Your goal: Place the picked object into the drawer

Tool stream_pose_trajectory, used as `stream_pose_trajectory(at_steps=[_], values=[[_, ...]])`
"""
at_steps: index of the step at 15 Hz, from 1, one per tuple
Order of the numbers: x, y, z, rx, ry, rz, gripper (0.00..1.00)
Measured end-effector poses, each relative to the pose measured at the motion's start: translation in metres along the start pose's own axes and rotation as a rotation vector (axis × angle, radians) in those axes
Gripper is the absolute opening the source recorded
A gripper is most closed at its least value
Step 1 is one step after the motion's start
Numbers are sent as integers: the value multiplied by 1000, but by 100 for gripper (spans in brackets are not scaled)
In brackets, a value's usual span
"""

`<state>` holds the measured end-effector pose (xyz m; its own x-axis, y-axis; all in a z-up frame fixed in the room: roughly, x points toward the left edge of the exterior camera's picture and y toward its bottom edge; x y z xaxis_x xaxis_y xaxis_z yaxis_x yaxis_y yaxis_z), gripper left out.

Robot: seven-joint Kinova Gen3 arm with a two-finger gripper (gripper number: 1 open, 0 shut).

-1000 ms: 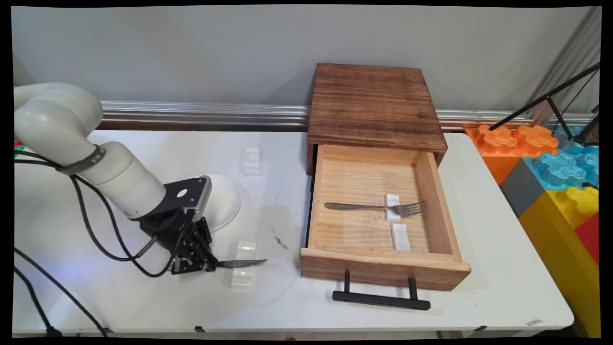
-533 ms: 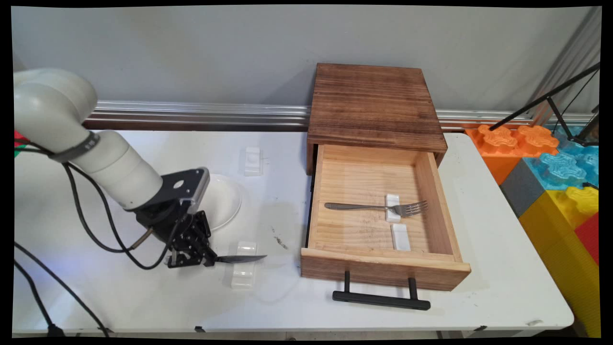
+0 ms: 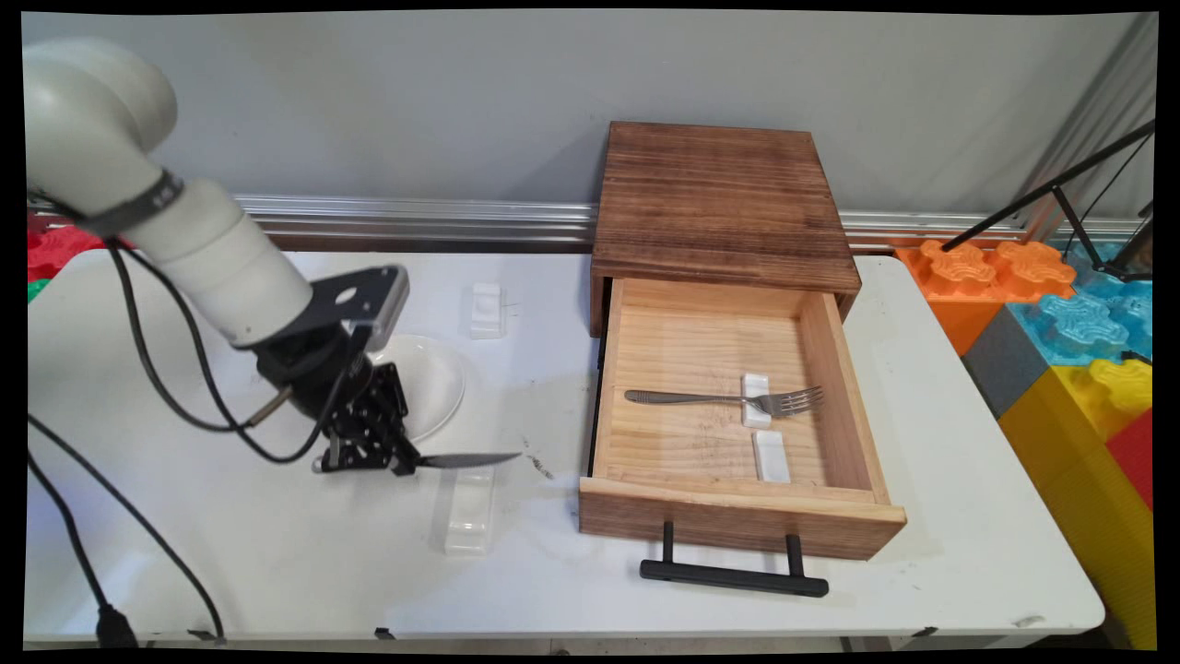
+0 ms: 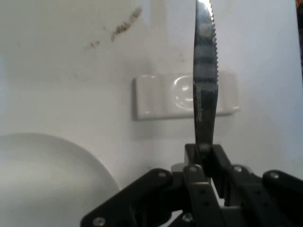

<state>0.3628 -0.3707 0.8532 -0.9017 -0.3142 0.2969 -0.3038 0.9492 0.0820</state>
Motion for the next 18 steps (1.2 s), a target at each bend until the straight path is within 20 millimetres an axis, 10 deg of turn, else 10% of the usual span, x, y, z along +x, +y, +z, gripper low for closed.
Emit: stream_pose_trajectory(at_steps=[18], values=[[144, -24, -51, -23, 69, 24, 0]])
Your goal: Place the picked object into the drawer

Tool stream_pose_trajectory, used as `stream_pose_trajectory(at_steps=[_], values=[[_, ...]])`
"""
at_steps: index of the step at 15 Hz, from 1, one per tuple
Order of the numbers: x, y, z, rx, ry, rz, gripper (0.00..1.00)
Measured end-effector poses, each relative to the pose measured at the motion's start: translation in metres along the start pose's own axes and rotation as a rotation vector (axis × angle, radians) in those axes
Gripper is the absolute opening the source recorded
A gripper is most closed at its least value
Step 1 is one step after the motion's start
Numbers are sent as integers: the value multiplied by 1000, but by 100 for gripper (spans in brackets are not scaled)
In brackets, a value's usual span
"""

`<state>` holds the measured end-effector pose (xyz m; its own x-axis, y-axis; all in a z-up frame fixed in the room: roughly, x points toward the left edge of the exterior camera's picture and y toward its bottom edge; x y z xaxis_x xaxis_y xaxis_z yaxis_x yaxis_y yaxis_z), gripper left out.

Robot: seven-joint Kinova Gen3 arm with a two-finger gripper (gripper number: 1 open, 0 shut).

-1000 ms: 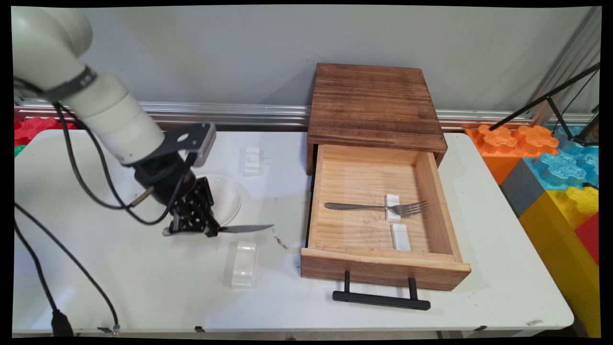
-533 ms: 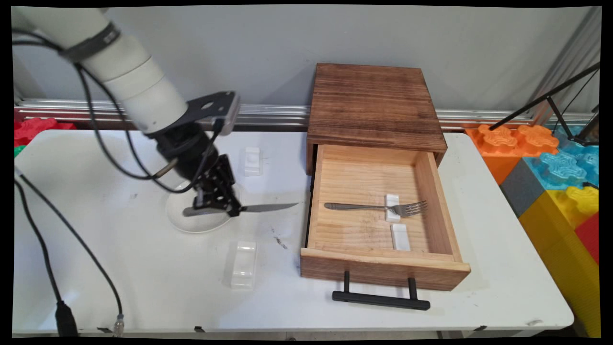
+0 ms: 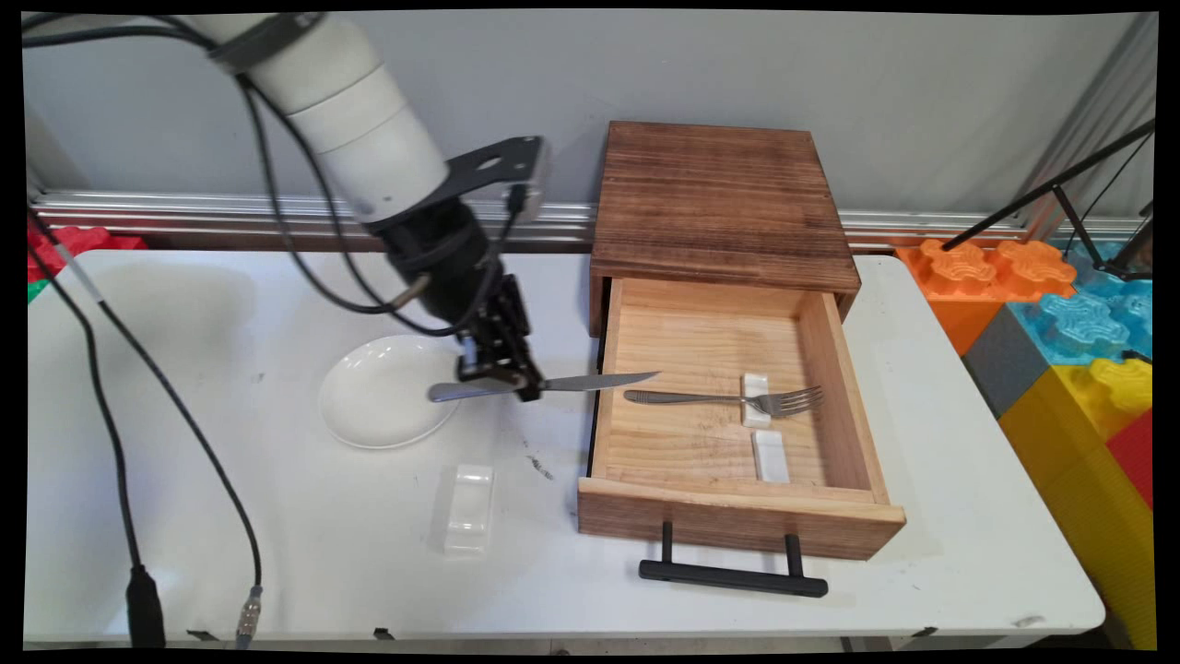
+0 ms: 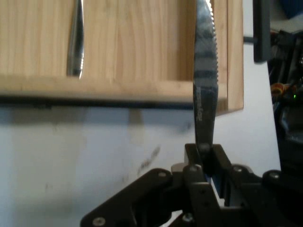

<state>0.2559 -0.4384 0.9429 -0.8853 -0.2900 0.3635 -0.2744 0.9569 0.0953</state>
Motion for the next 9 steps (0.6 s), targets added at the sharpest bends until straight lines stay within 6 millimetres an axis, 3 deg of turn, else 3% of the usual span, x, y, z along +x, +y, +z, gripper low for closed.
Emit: stream_pose_trajectory(at_steps=[9], values=[[67, -9, 35, 5, 55, 1, 0]])
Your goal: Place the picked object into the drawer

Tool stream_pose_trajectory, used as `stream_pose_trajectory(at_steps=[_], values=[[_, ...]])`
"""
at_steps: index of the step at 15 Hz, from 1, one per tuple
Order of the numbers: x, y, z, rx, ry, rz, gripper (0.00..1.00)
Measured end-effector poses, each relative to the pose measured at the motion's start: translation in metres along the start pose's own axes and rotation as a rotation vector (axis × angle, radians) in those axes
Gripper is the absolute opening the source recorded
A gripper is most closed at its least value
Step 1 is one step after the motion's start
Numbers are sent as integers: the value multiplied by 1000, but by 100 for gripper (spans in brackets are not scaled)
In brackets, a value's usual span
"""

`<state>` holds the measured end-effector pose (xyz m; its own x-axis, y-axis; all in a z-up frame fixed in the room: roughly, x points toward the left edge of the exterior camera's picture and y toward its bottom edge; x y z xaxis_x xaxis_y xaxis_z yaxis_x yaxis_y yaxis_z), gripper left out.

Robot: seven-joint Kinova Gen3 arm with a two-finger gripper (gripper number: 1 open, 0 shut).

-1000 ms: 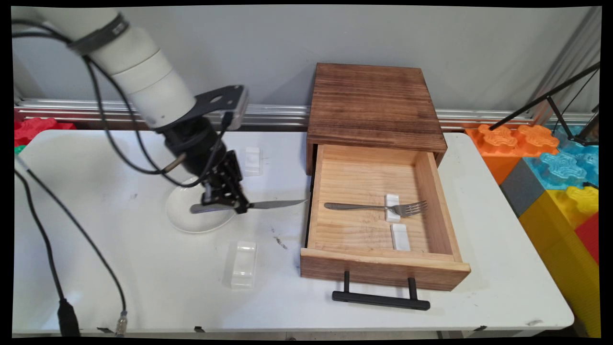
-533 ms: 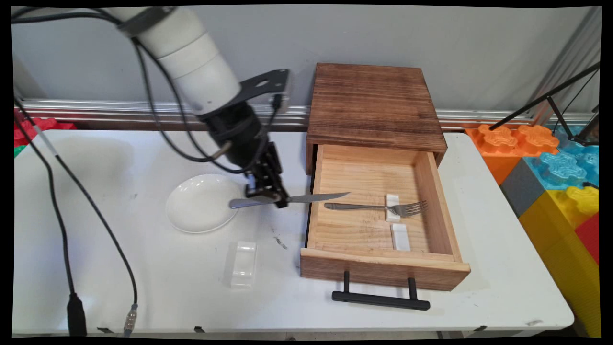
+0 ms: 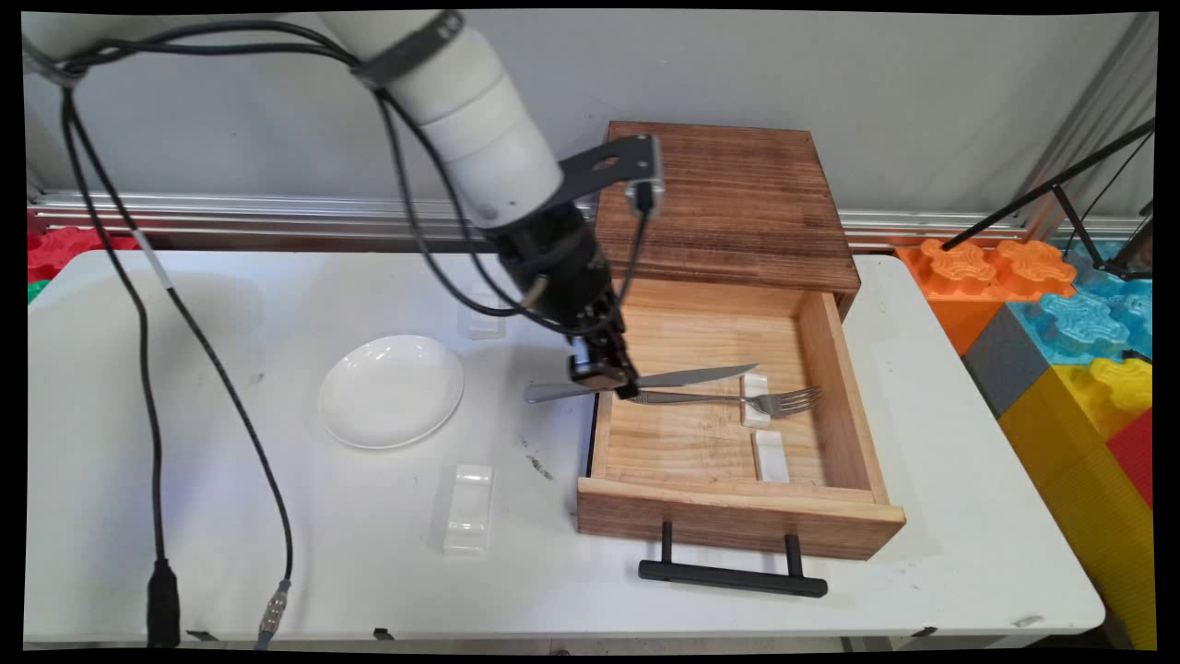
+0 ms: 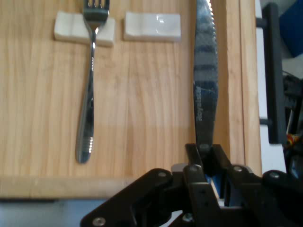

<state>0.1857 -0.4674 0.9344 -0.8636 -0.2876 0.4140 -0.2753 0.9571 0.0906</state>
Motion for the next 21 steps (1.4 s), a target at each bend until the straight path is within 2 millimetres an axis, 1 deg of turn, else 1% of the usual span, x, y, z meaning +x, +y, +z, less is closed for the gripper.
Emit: stream_pose_trajectory(at_steps=[4, 10, 14, 17, 21], values=[[23, -4, 23, 6, 19, 10, 0], [47, -9, 53, 15, 40, 25, 0], [55, -10, 70, 20, 47, 22, 0], [60, -12, 89, 23, 51, 19, 0], [58, -15, 112, 25, 44, 24, 0]])
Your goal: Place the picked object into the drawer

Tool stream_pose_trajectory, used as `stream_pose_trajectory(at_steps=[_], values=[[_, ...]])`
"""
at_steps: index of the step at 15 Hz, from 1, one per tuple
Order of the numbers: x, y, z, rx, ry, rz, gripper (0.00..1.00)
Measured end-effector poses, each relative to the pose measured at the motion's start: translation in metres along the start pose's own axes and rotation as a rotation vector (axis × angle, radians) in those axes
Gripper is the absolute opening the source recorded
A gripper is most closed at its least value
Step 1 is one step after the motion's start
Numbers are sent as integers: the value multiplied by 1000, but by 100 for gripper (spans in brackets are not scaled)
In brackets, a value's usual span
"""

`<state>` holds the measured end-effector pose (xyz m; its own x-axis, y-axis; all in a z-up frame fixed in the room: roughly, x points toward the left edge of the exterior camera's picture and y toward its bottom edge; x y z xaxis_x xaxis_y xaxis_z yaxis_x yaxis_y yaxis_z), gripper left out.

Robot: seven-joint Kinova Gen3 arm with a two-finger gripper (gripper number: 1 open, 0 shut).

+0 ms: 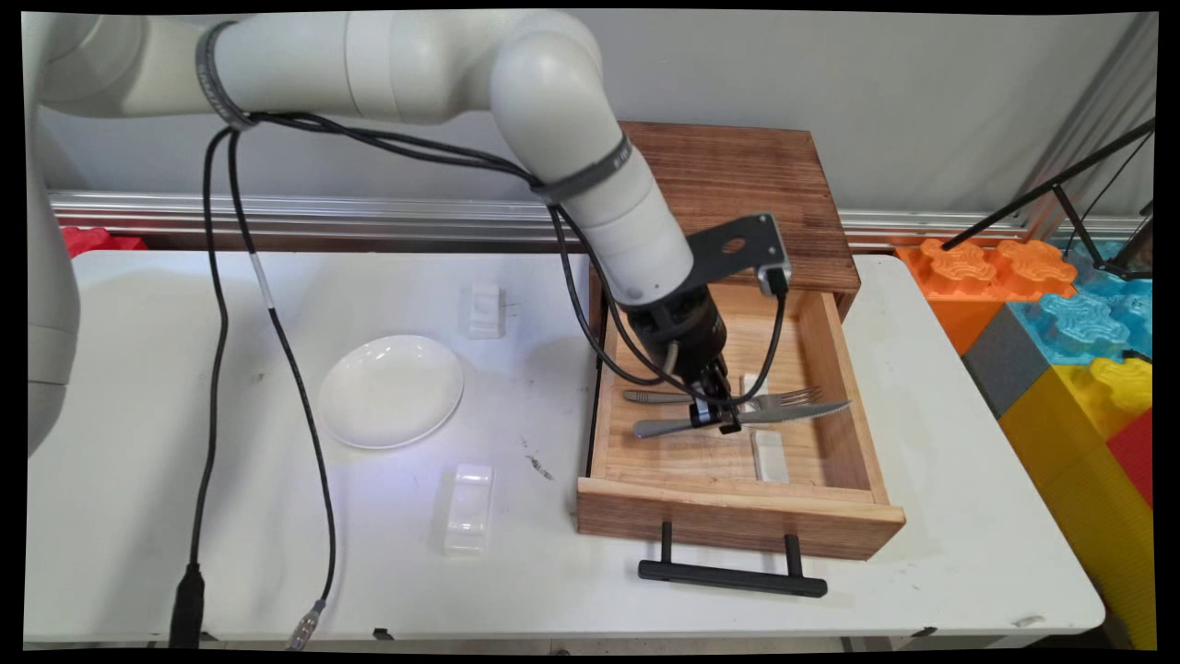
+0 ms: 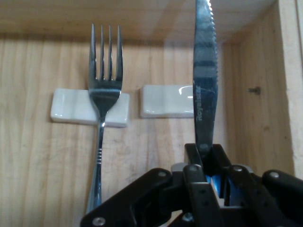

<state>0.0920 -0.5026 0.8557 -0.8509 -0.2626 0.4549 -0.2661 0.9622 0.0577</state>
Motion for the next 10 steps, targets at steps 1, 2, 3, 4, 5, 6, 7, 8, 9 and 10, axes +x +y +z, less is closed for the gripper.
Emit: stream_pose_trajectory(at_steps=[1, 2, 3, 4, 5, 6, 7, 8, 9, 10], values=[[-1, -1, 5, 0, -3, 2, 0], [-3, -1, 11, 1, -7, 5, 0], [-5, -2, 16, 1, -10, 8, 0], [-6, -3, 19, 1, -12, 9, 0], [-6, -3, 22, 0, -14, 10, 0], [-8, -4, 25, 0, -16, 12, 0], [-8, -4, 27, 0, -17, 13, 0], [-9, -5, 31, -1, -18, 14, 0], [-11, -5, 35, -1, -21, 16, 0], [-12, -6, 38, -2, -23, 17, 0]])
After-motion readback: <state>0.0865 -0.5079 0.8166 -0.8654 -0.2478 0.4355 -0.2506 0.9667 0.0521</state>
